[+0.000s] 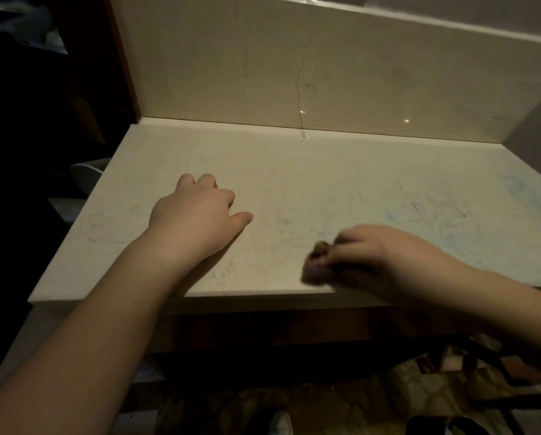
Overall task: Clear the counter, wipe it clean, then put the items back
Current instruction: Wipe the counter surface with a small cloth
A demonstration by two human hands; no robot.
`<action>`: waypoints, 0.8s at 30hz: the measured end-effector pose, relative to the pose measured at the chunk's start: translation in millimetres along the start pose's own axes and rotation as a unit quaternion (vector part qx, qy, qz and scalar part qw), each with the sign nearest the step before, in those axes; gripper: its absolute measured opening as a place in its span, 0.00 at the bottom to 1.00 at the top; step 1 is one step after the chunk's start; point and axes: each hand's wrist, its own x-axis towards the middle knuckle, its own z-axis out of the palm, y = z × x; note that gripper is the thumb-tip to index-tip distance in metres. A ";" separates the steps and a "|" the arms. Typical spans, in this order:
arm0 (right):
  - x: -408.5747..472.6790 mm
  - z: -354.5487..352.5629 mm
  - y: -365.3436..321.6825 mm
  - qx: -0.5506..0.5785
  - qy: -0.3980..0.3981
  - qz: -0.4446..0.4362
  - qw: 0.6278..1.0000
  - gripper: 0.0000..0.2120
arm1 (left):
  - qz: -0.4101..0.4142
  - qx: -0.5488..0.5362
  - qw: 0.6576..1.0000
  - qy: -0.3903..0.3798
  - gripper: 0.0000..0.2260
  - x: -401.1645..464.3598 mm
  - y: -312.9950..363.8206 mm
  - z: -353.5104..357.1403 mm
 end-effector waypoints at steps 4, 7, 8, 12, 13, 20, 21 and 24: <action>62.1 7.6 36.9 -0.040 0.041 0.116 0.992 0.13 | -0.010 -0.011 1.000 -0.007 0.18 0.5 2.0 0.5; 70.3 4.0 40.6 -0.040 0.013 0.139 0.989 0.13 | -0.016 -0.013 1.000 -0.010 0.17 0.9 2.4 -0.6; 58.5 1.9 35.6 -0.024 0.002 0.120 0.992 0.13 | -0.015 -0.014 1.000 -0.011 0.17 0.9 2.4 -1.0; -9.9 -9.1 -4.5 -0.010 -0.047 0.024 0.999 0.13 | -0.010 -0.020 1.000 -0.011 0.15 -0.3 1.5 -0.2; -15.7 -9.6 -5.5 -0.008 -0.044 0.027 0.999 0.14 | -0.010 -0.023 1.000 -0.012 0.16 -0.4 2.1 0.1; 68.6 3.4 51.6 -0.079 0.023 0.158 0.984 0.15 | -0.032 -0.045 0.998 -0.007 0.15 0.5 6.2 -0.3; 66.3 3.6 47.2 -0.076 0.018 0.150 0.986 0.14 | -0.032 -0.047 0.998 -0.004 0.16 0.3 5.7 0.5; 24.4 2.3 14.5 -0.033 0.002 0.047 0.998 0.12 | -0.030 -0.055 0.998 0.004 0.20 -0.8 4.9 2.0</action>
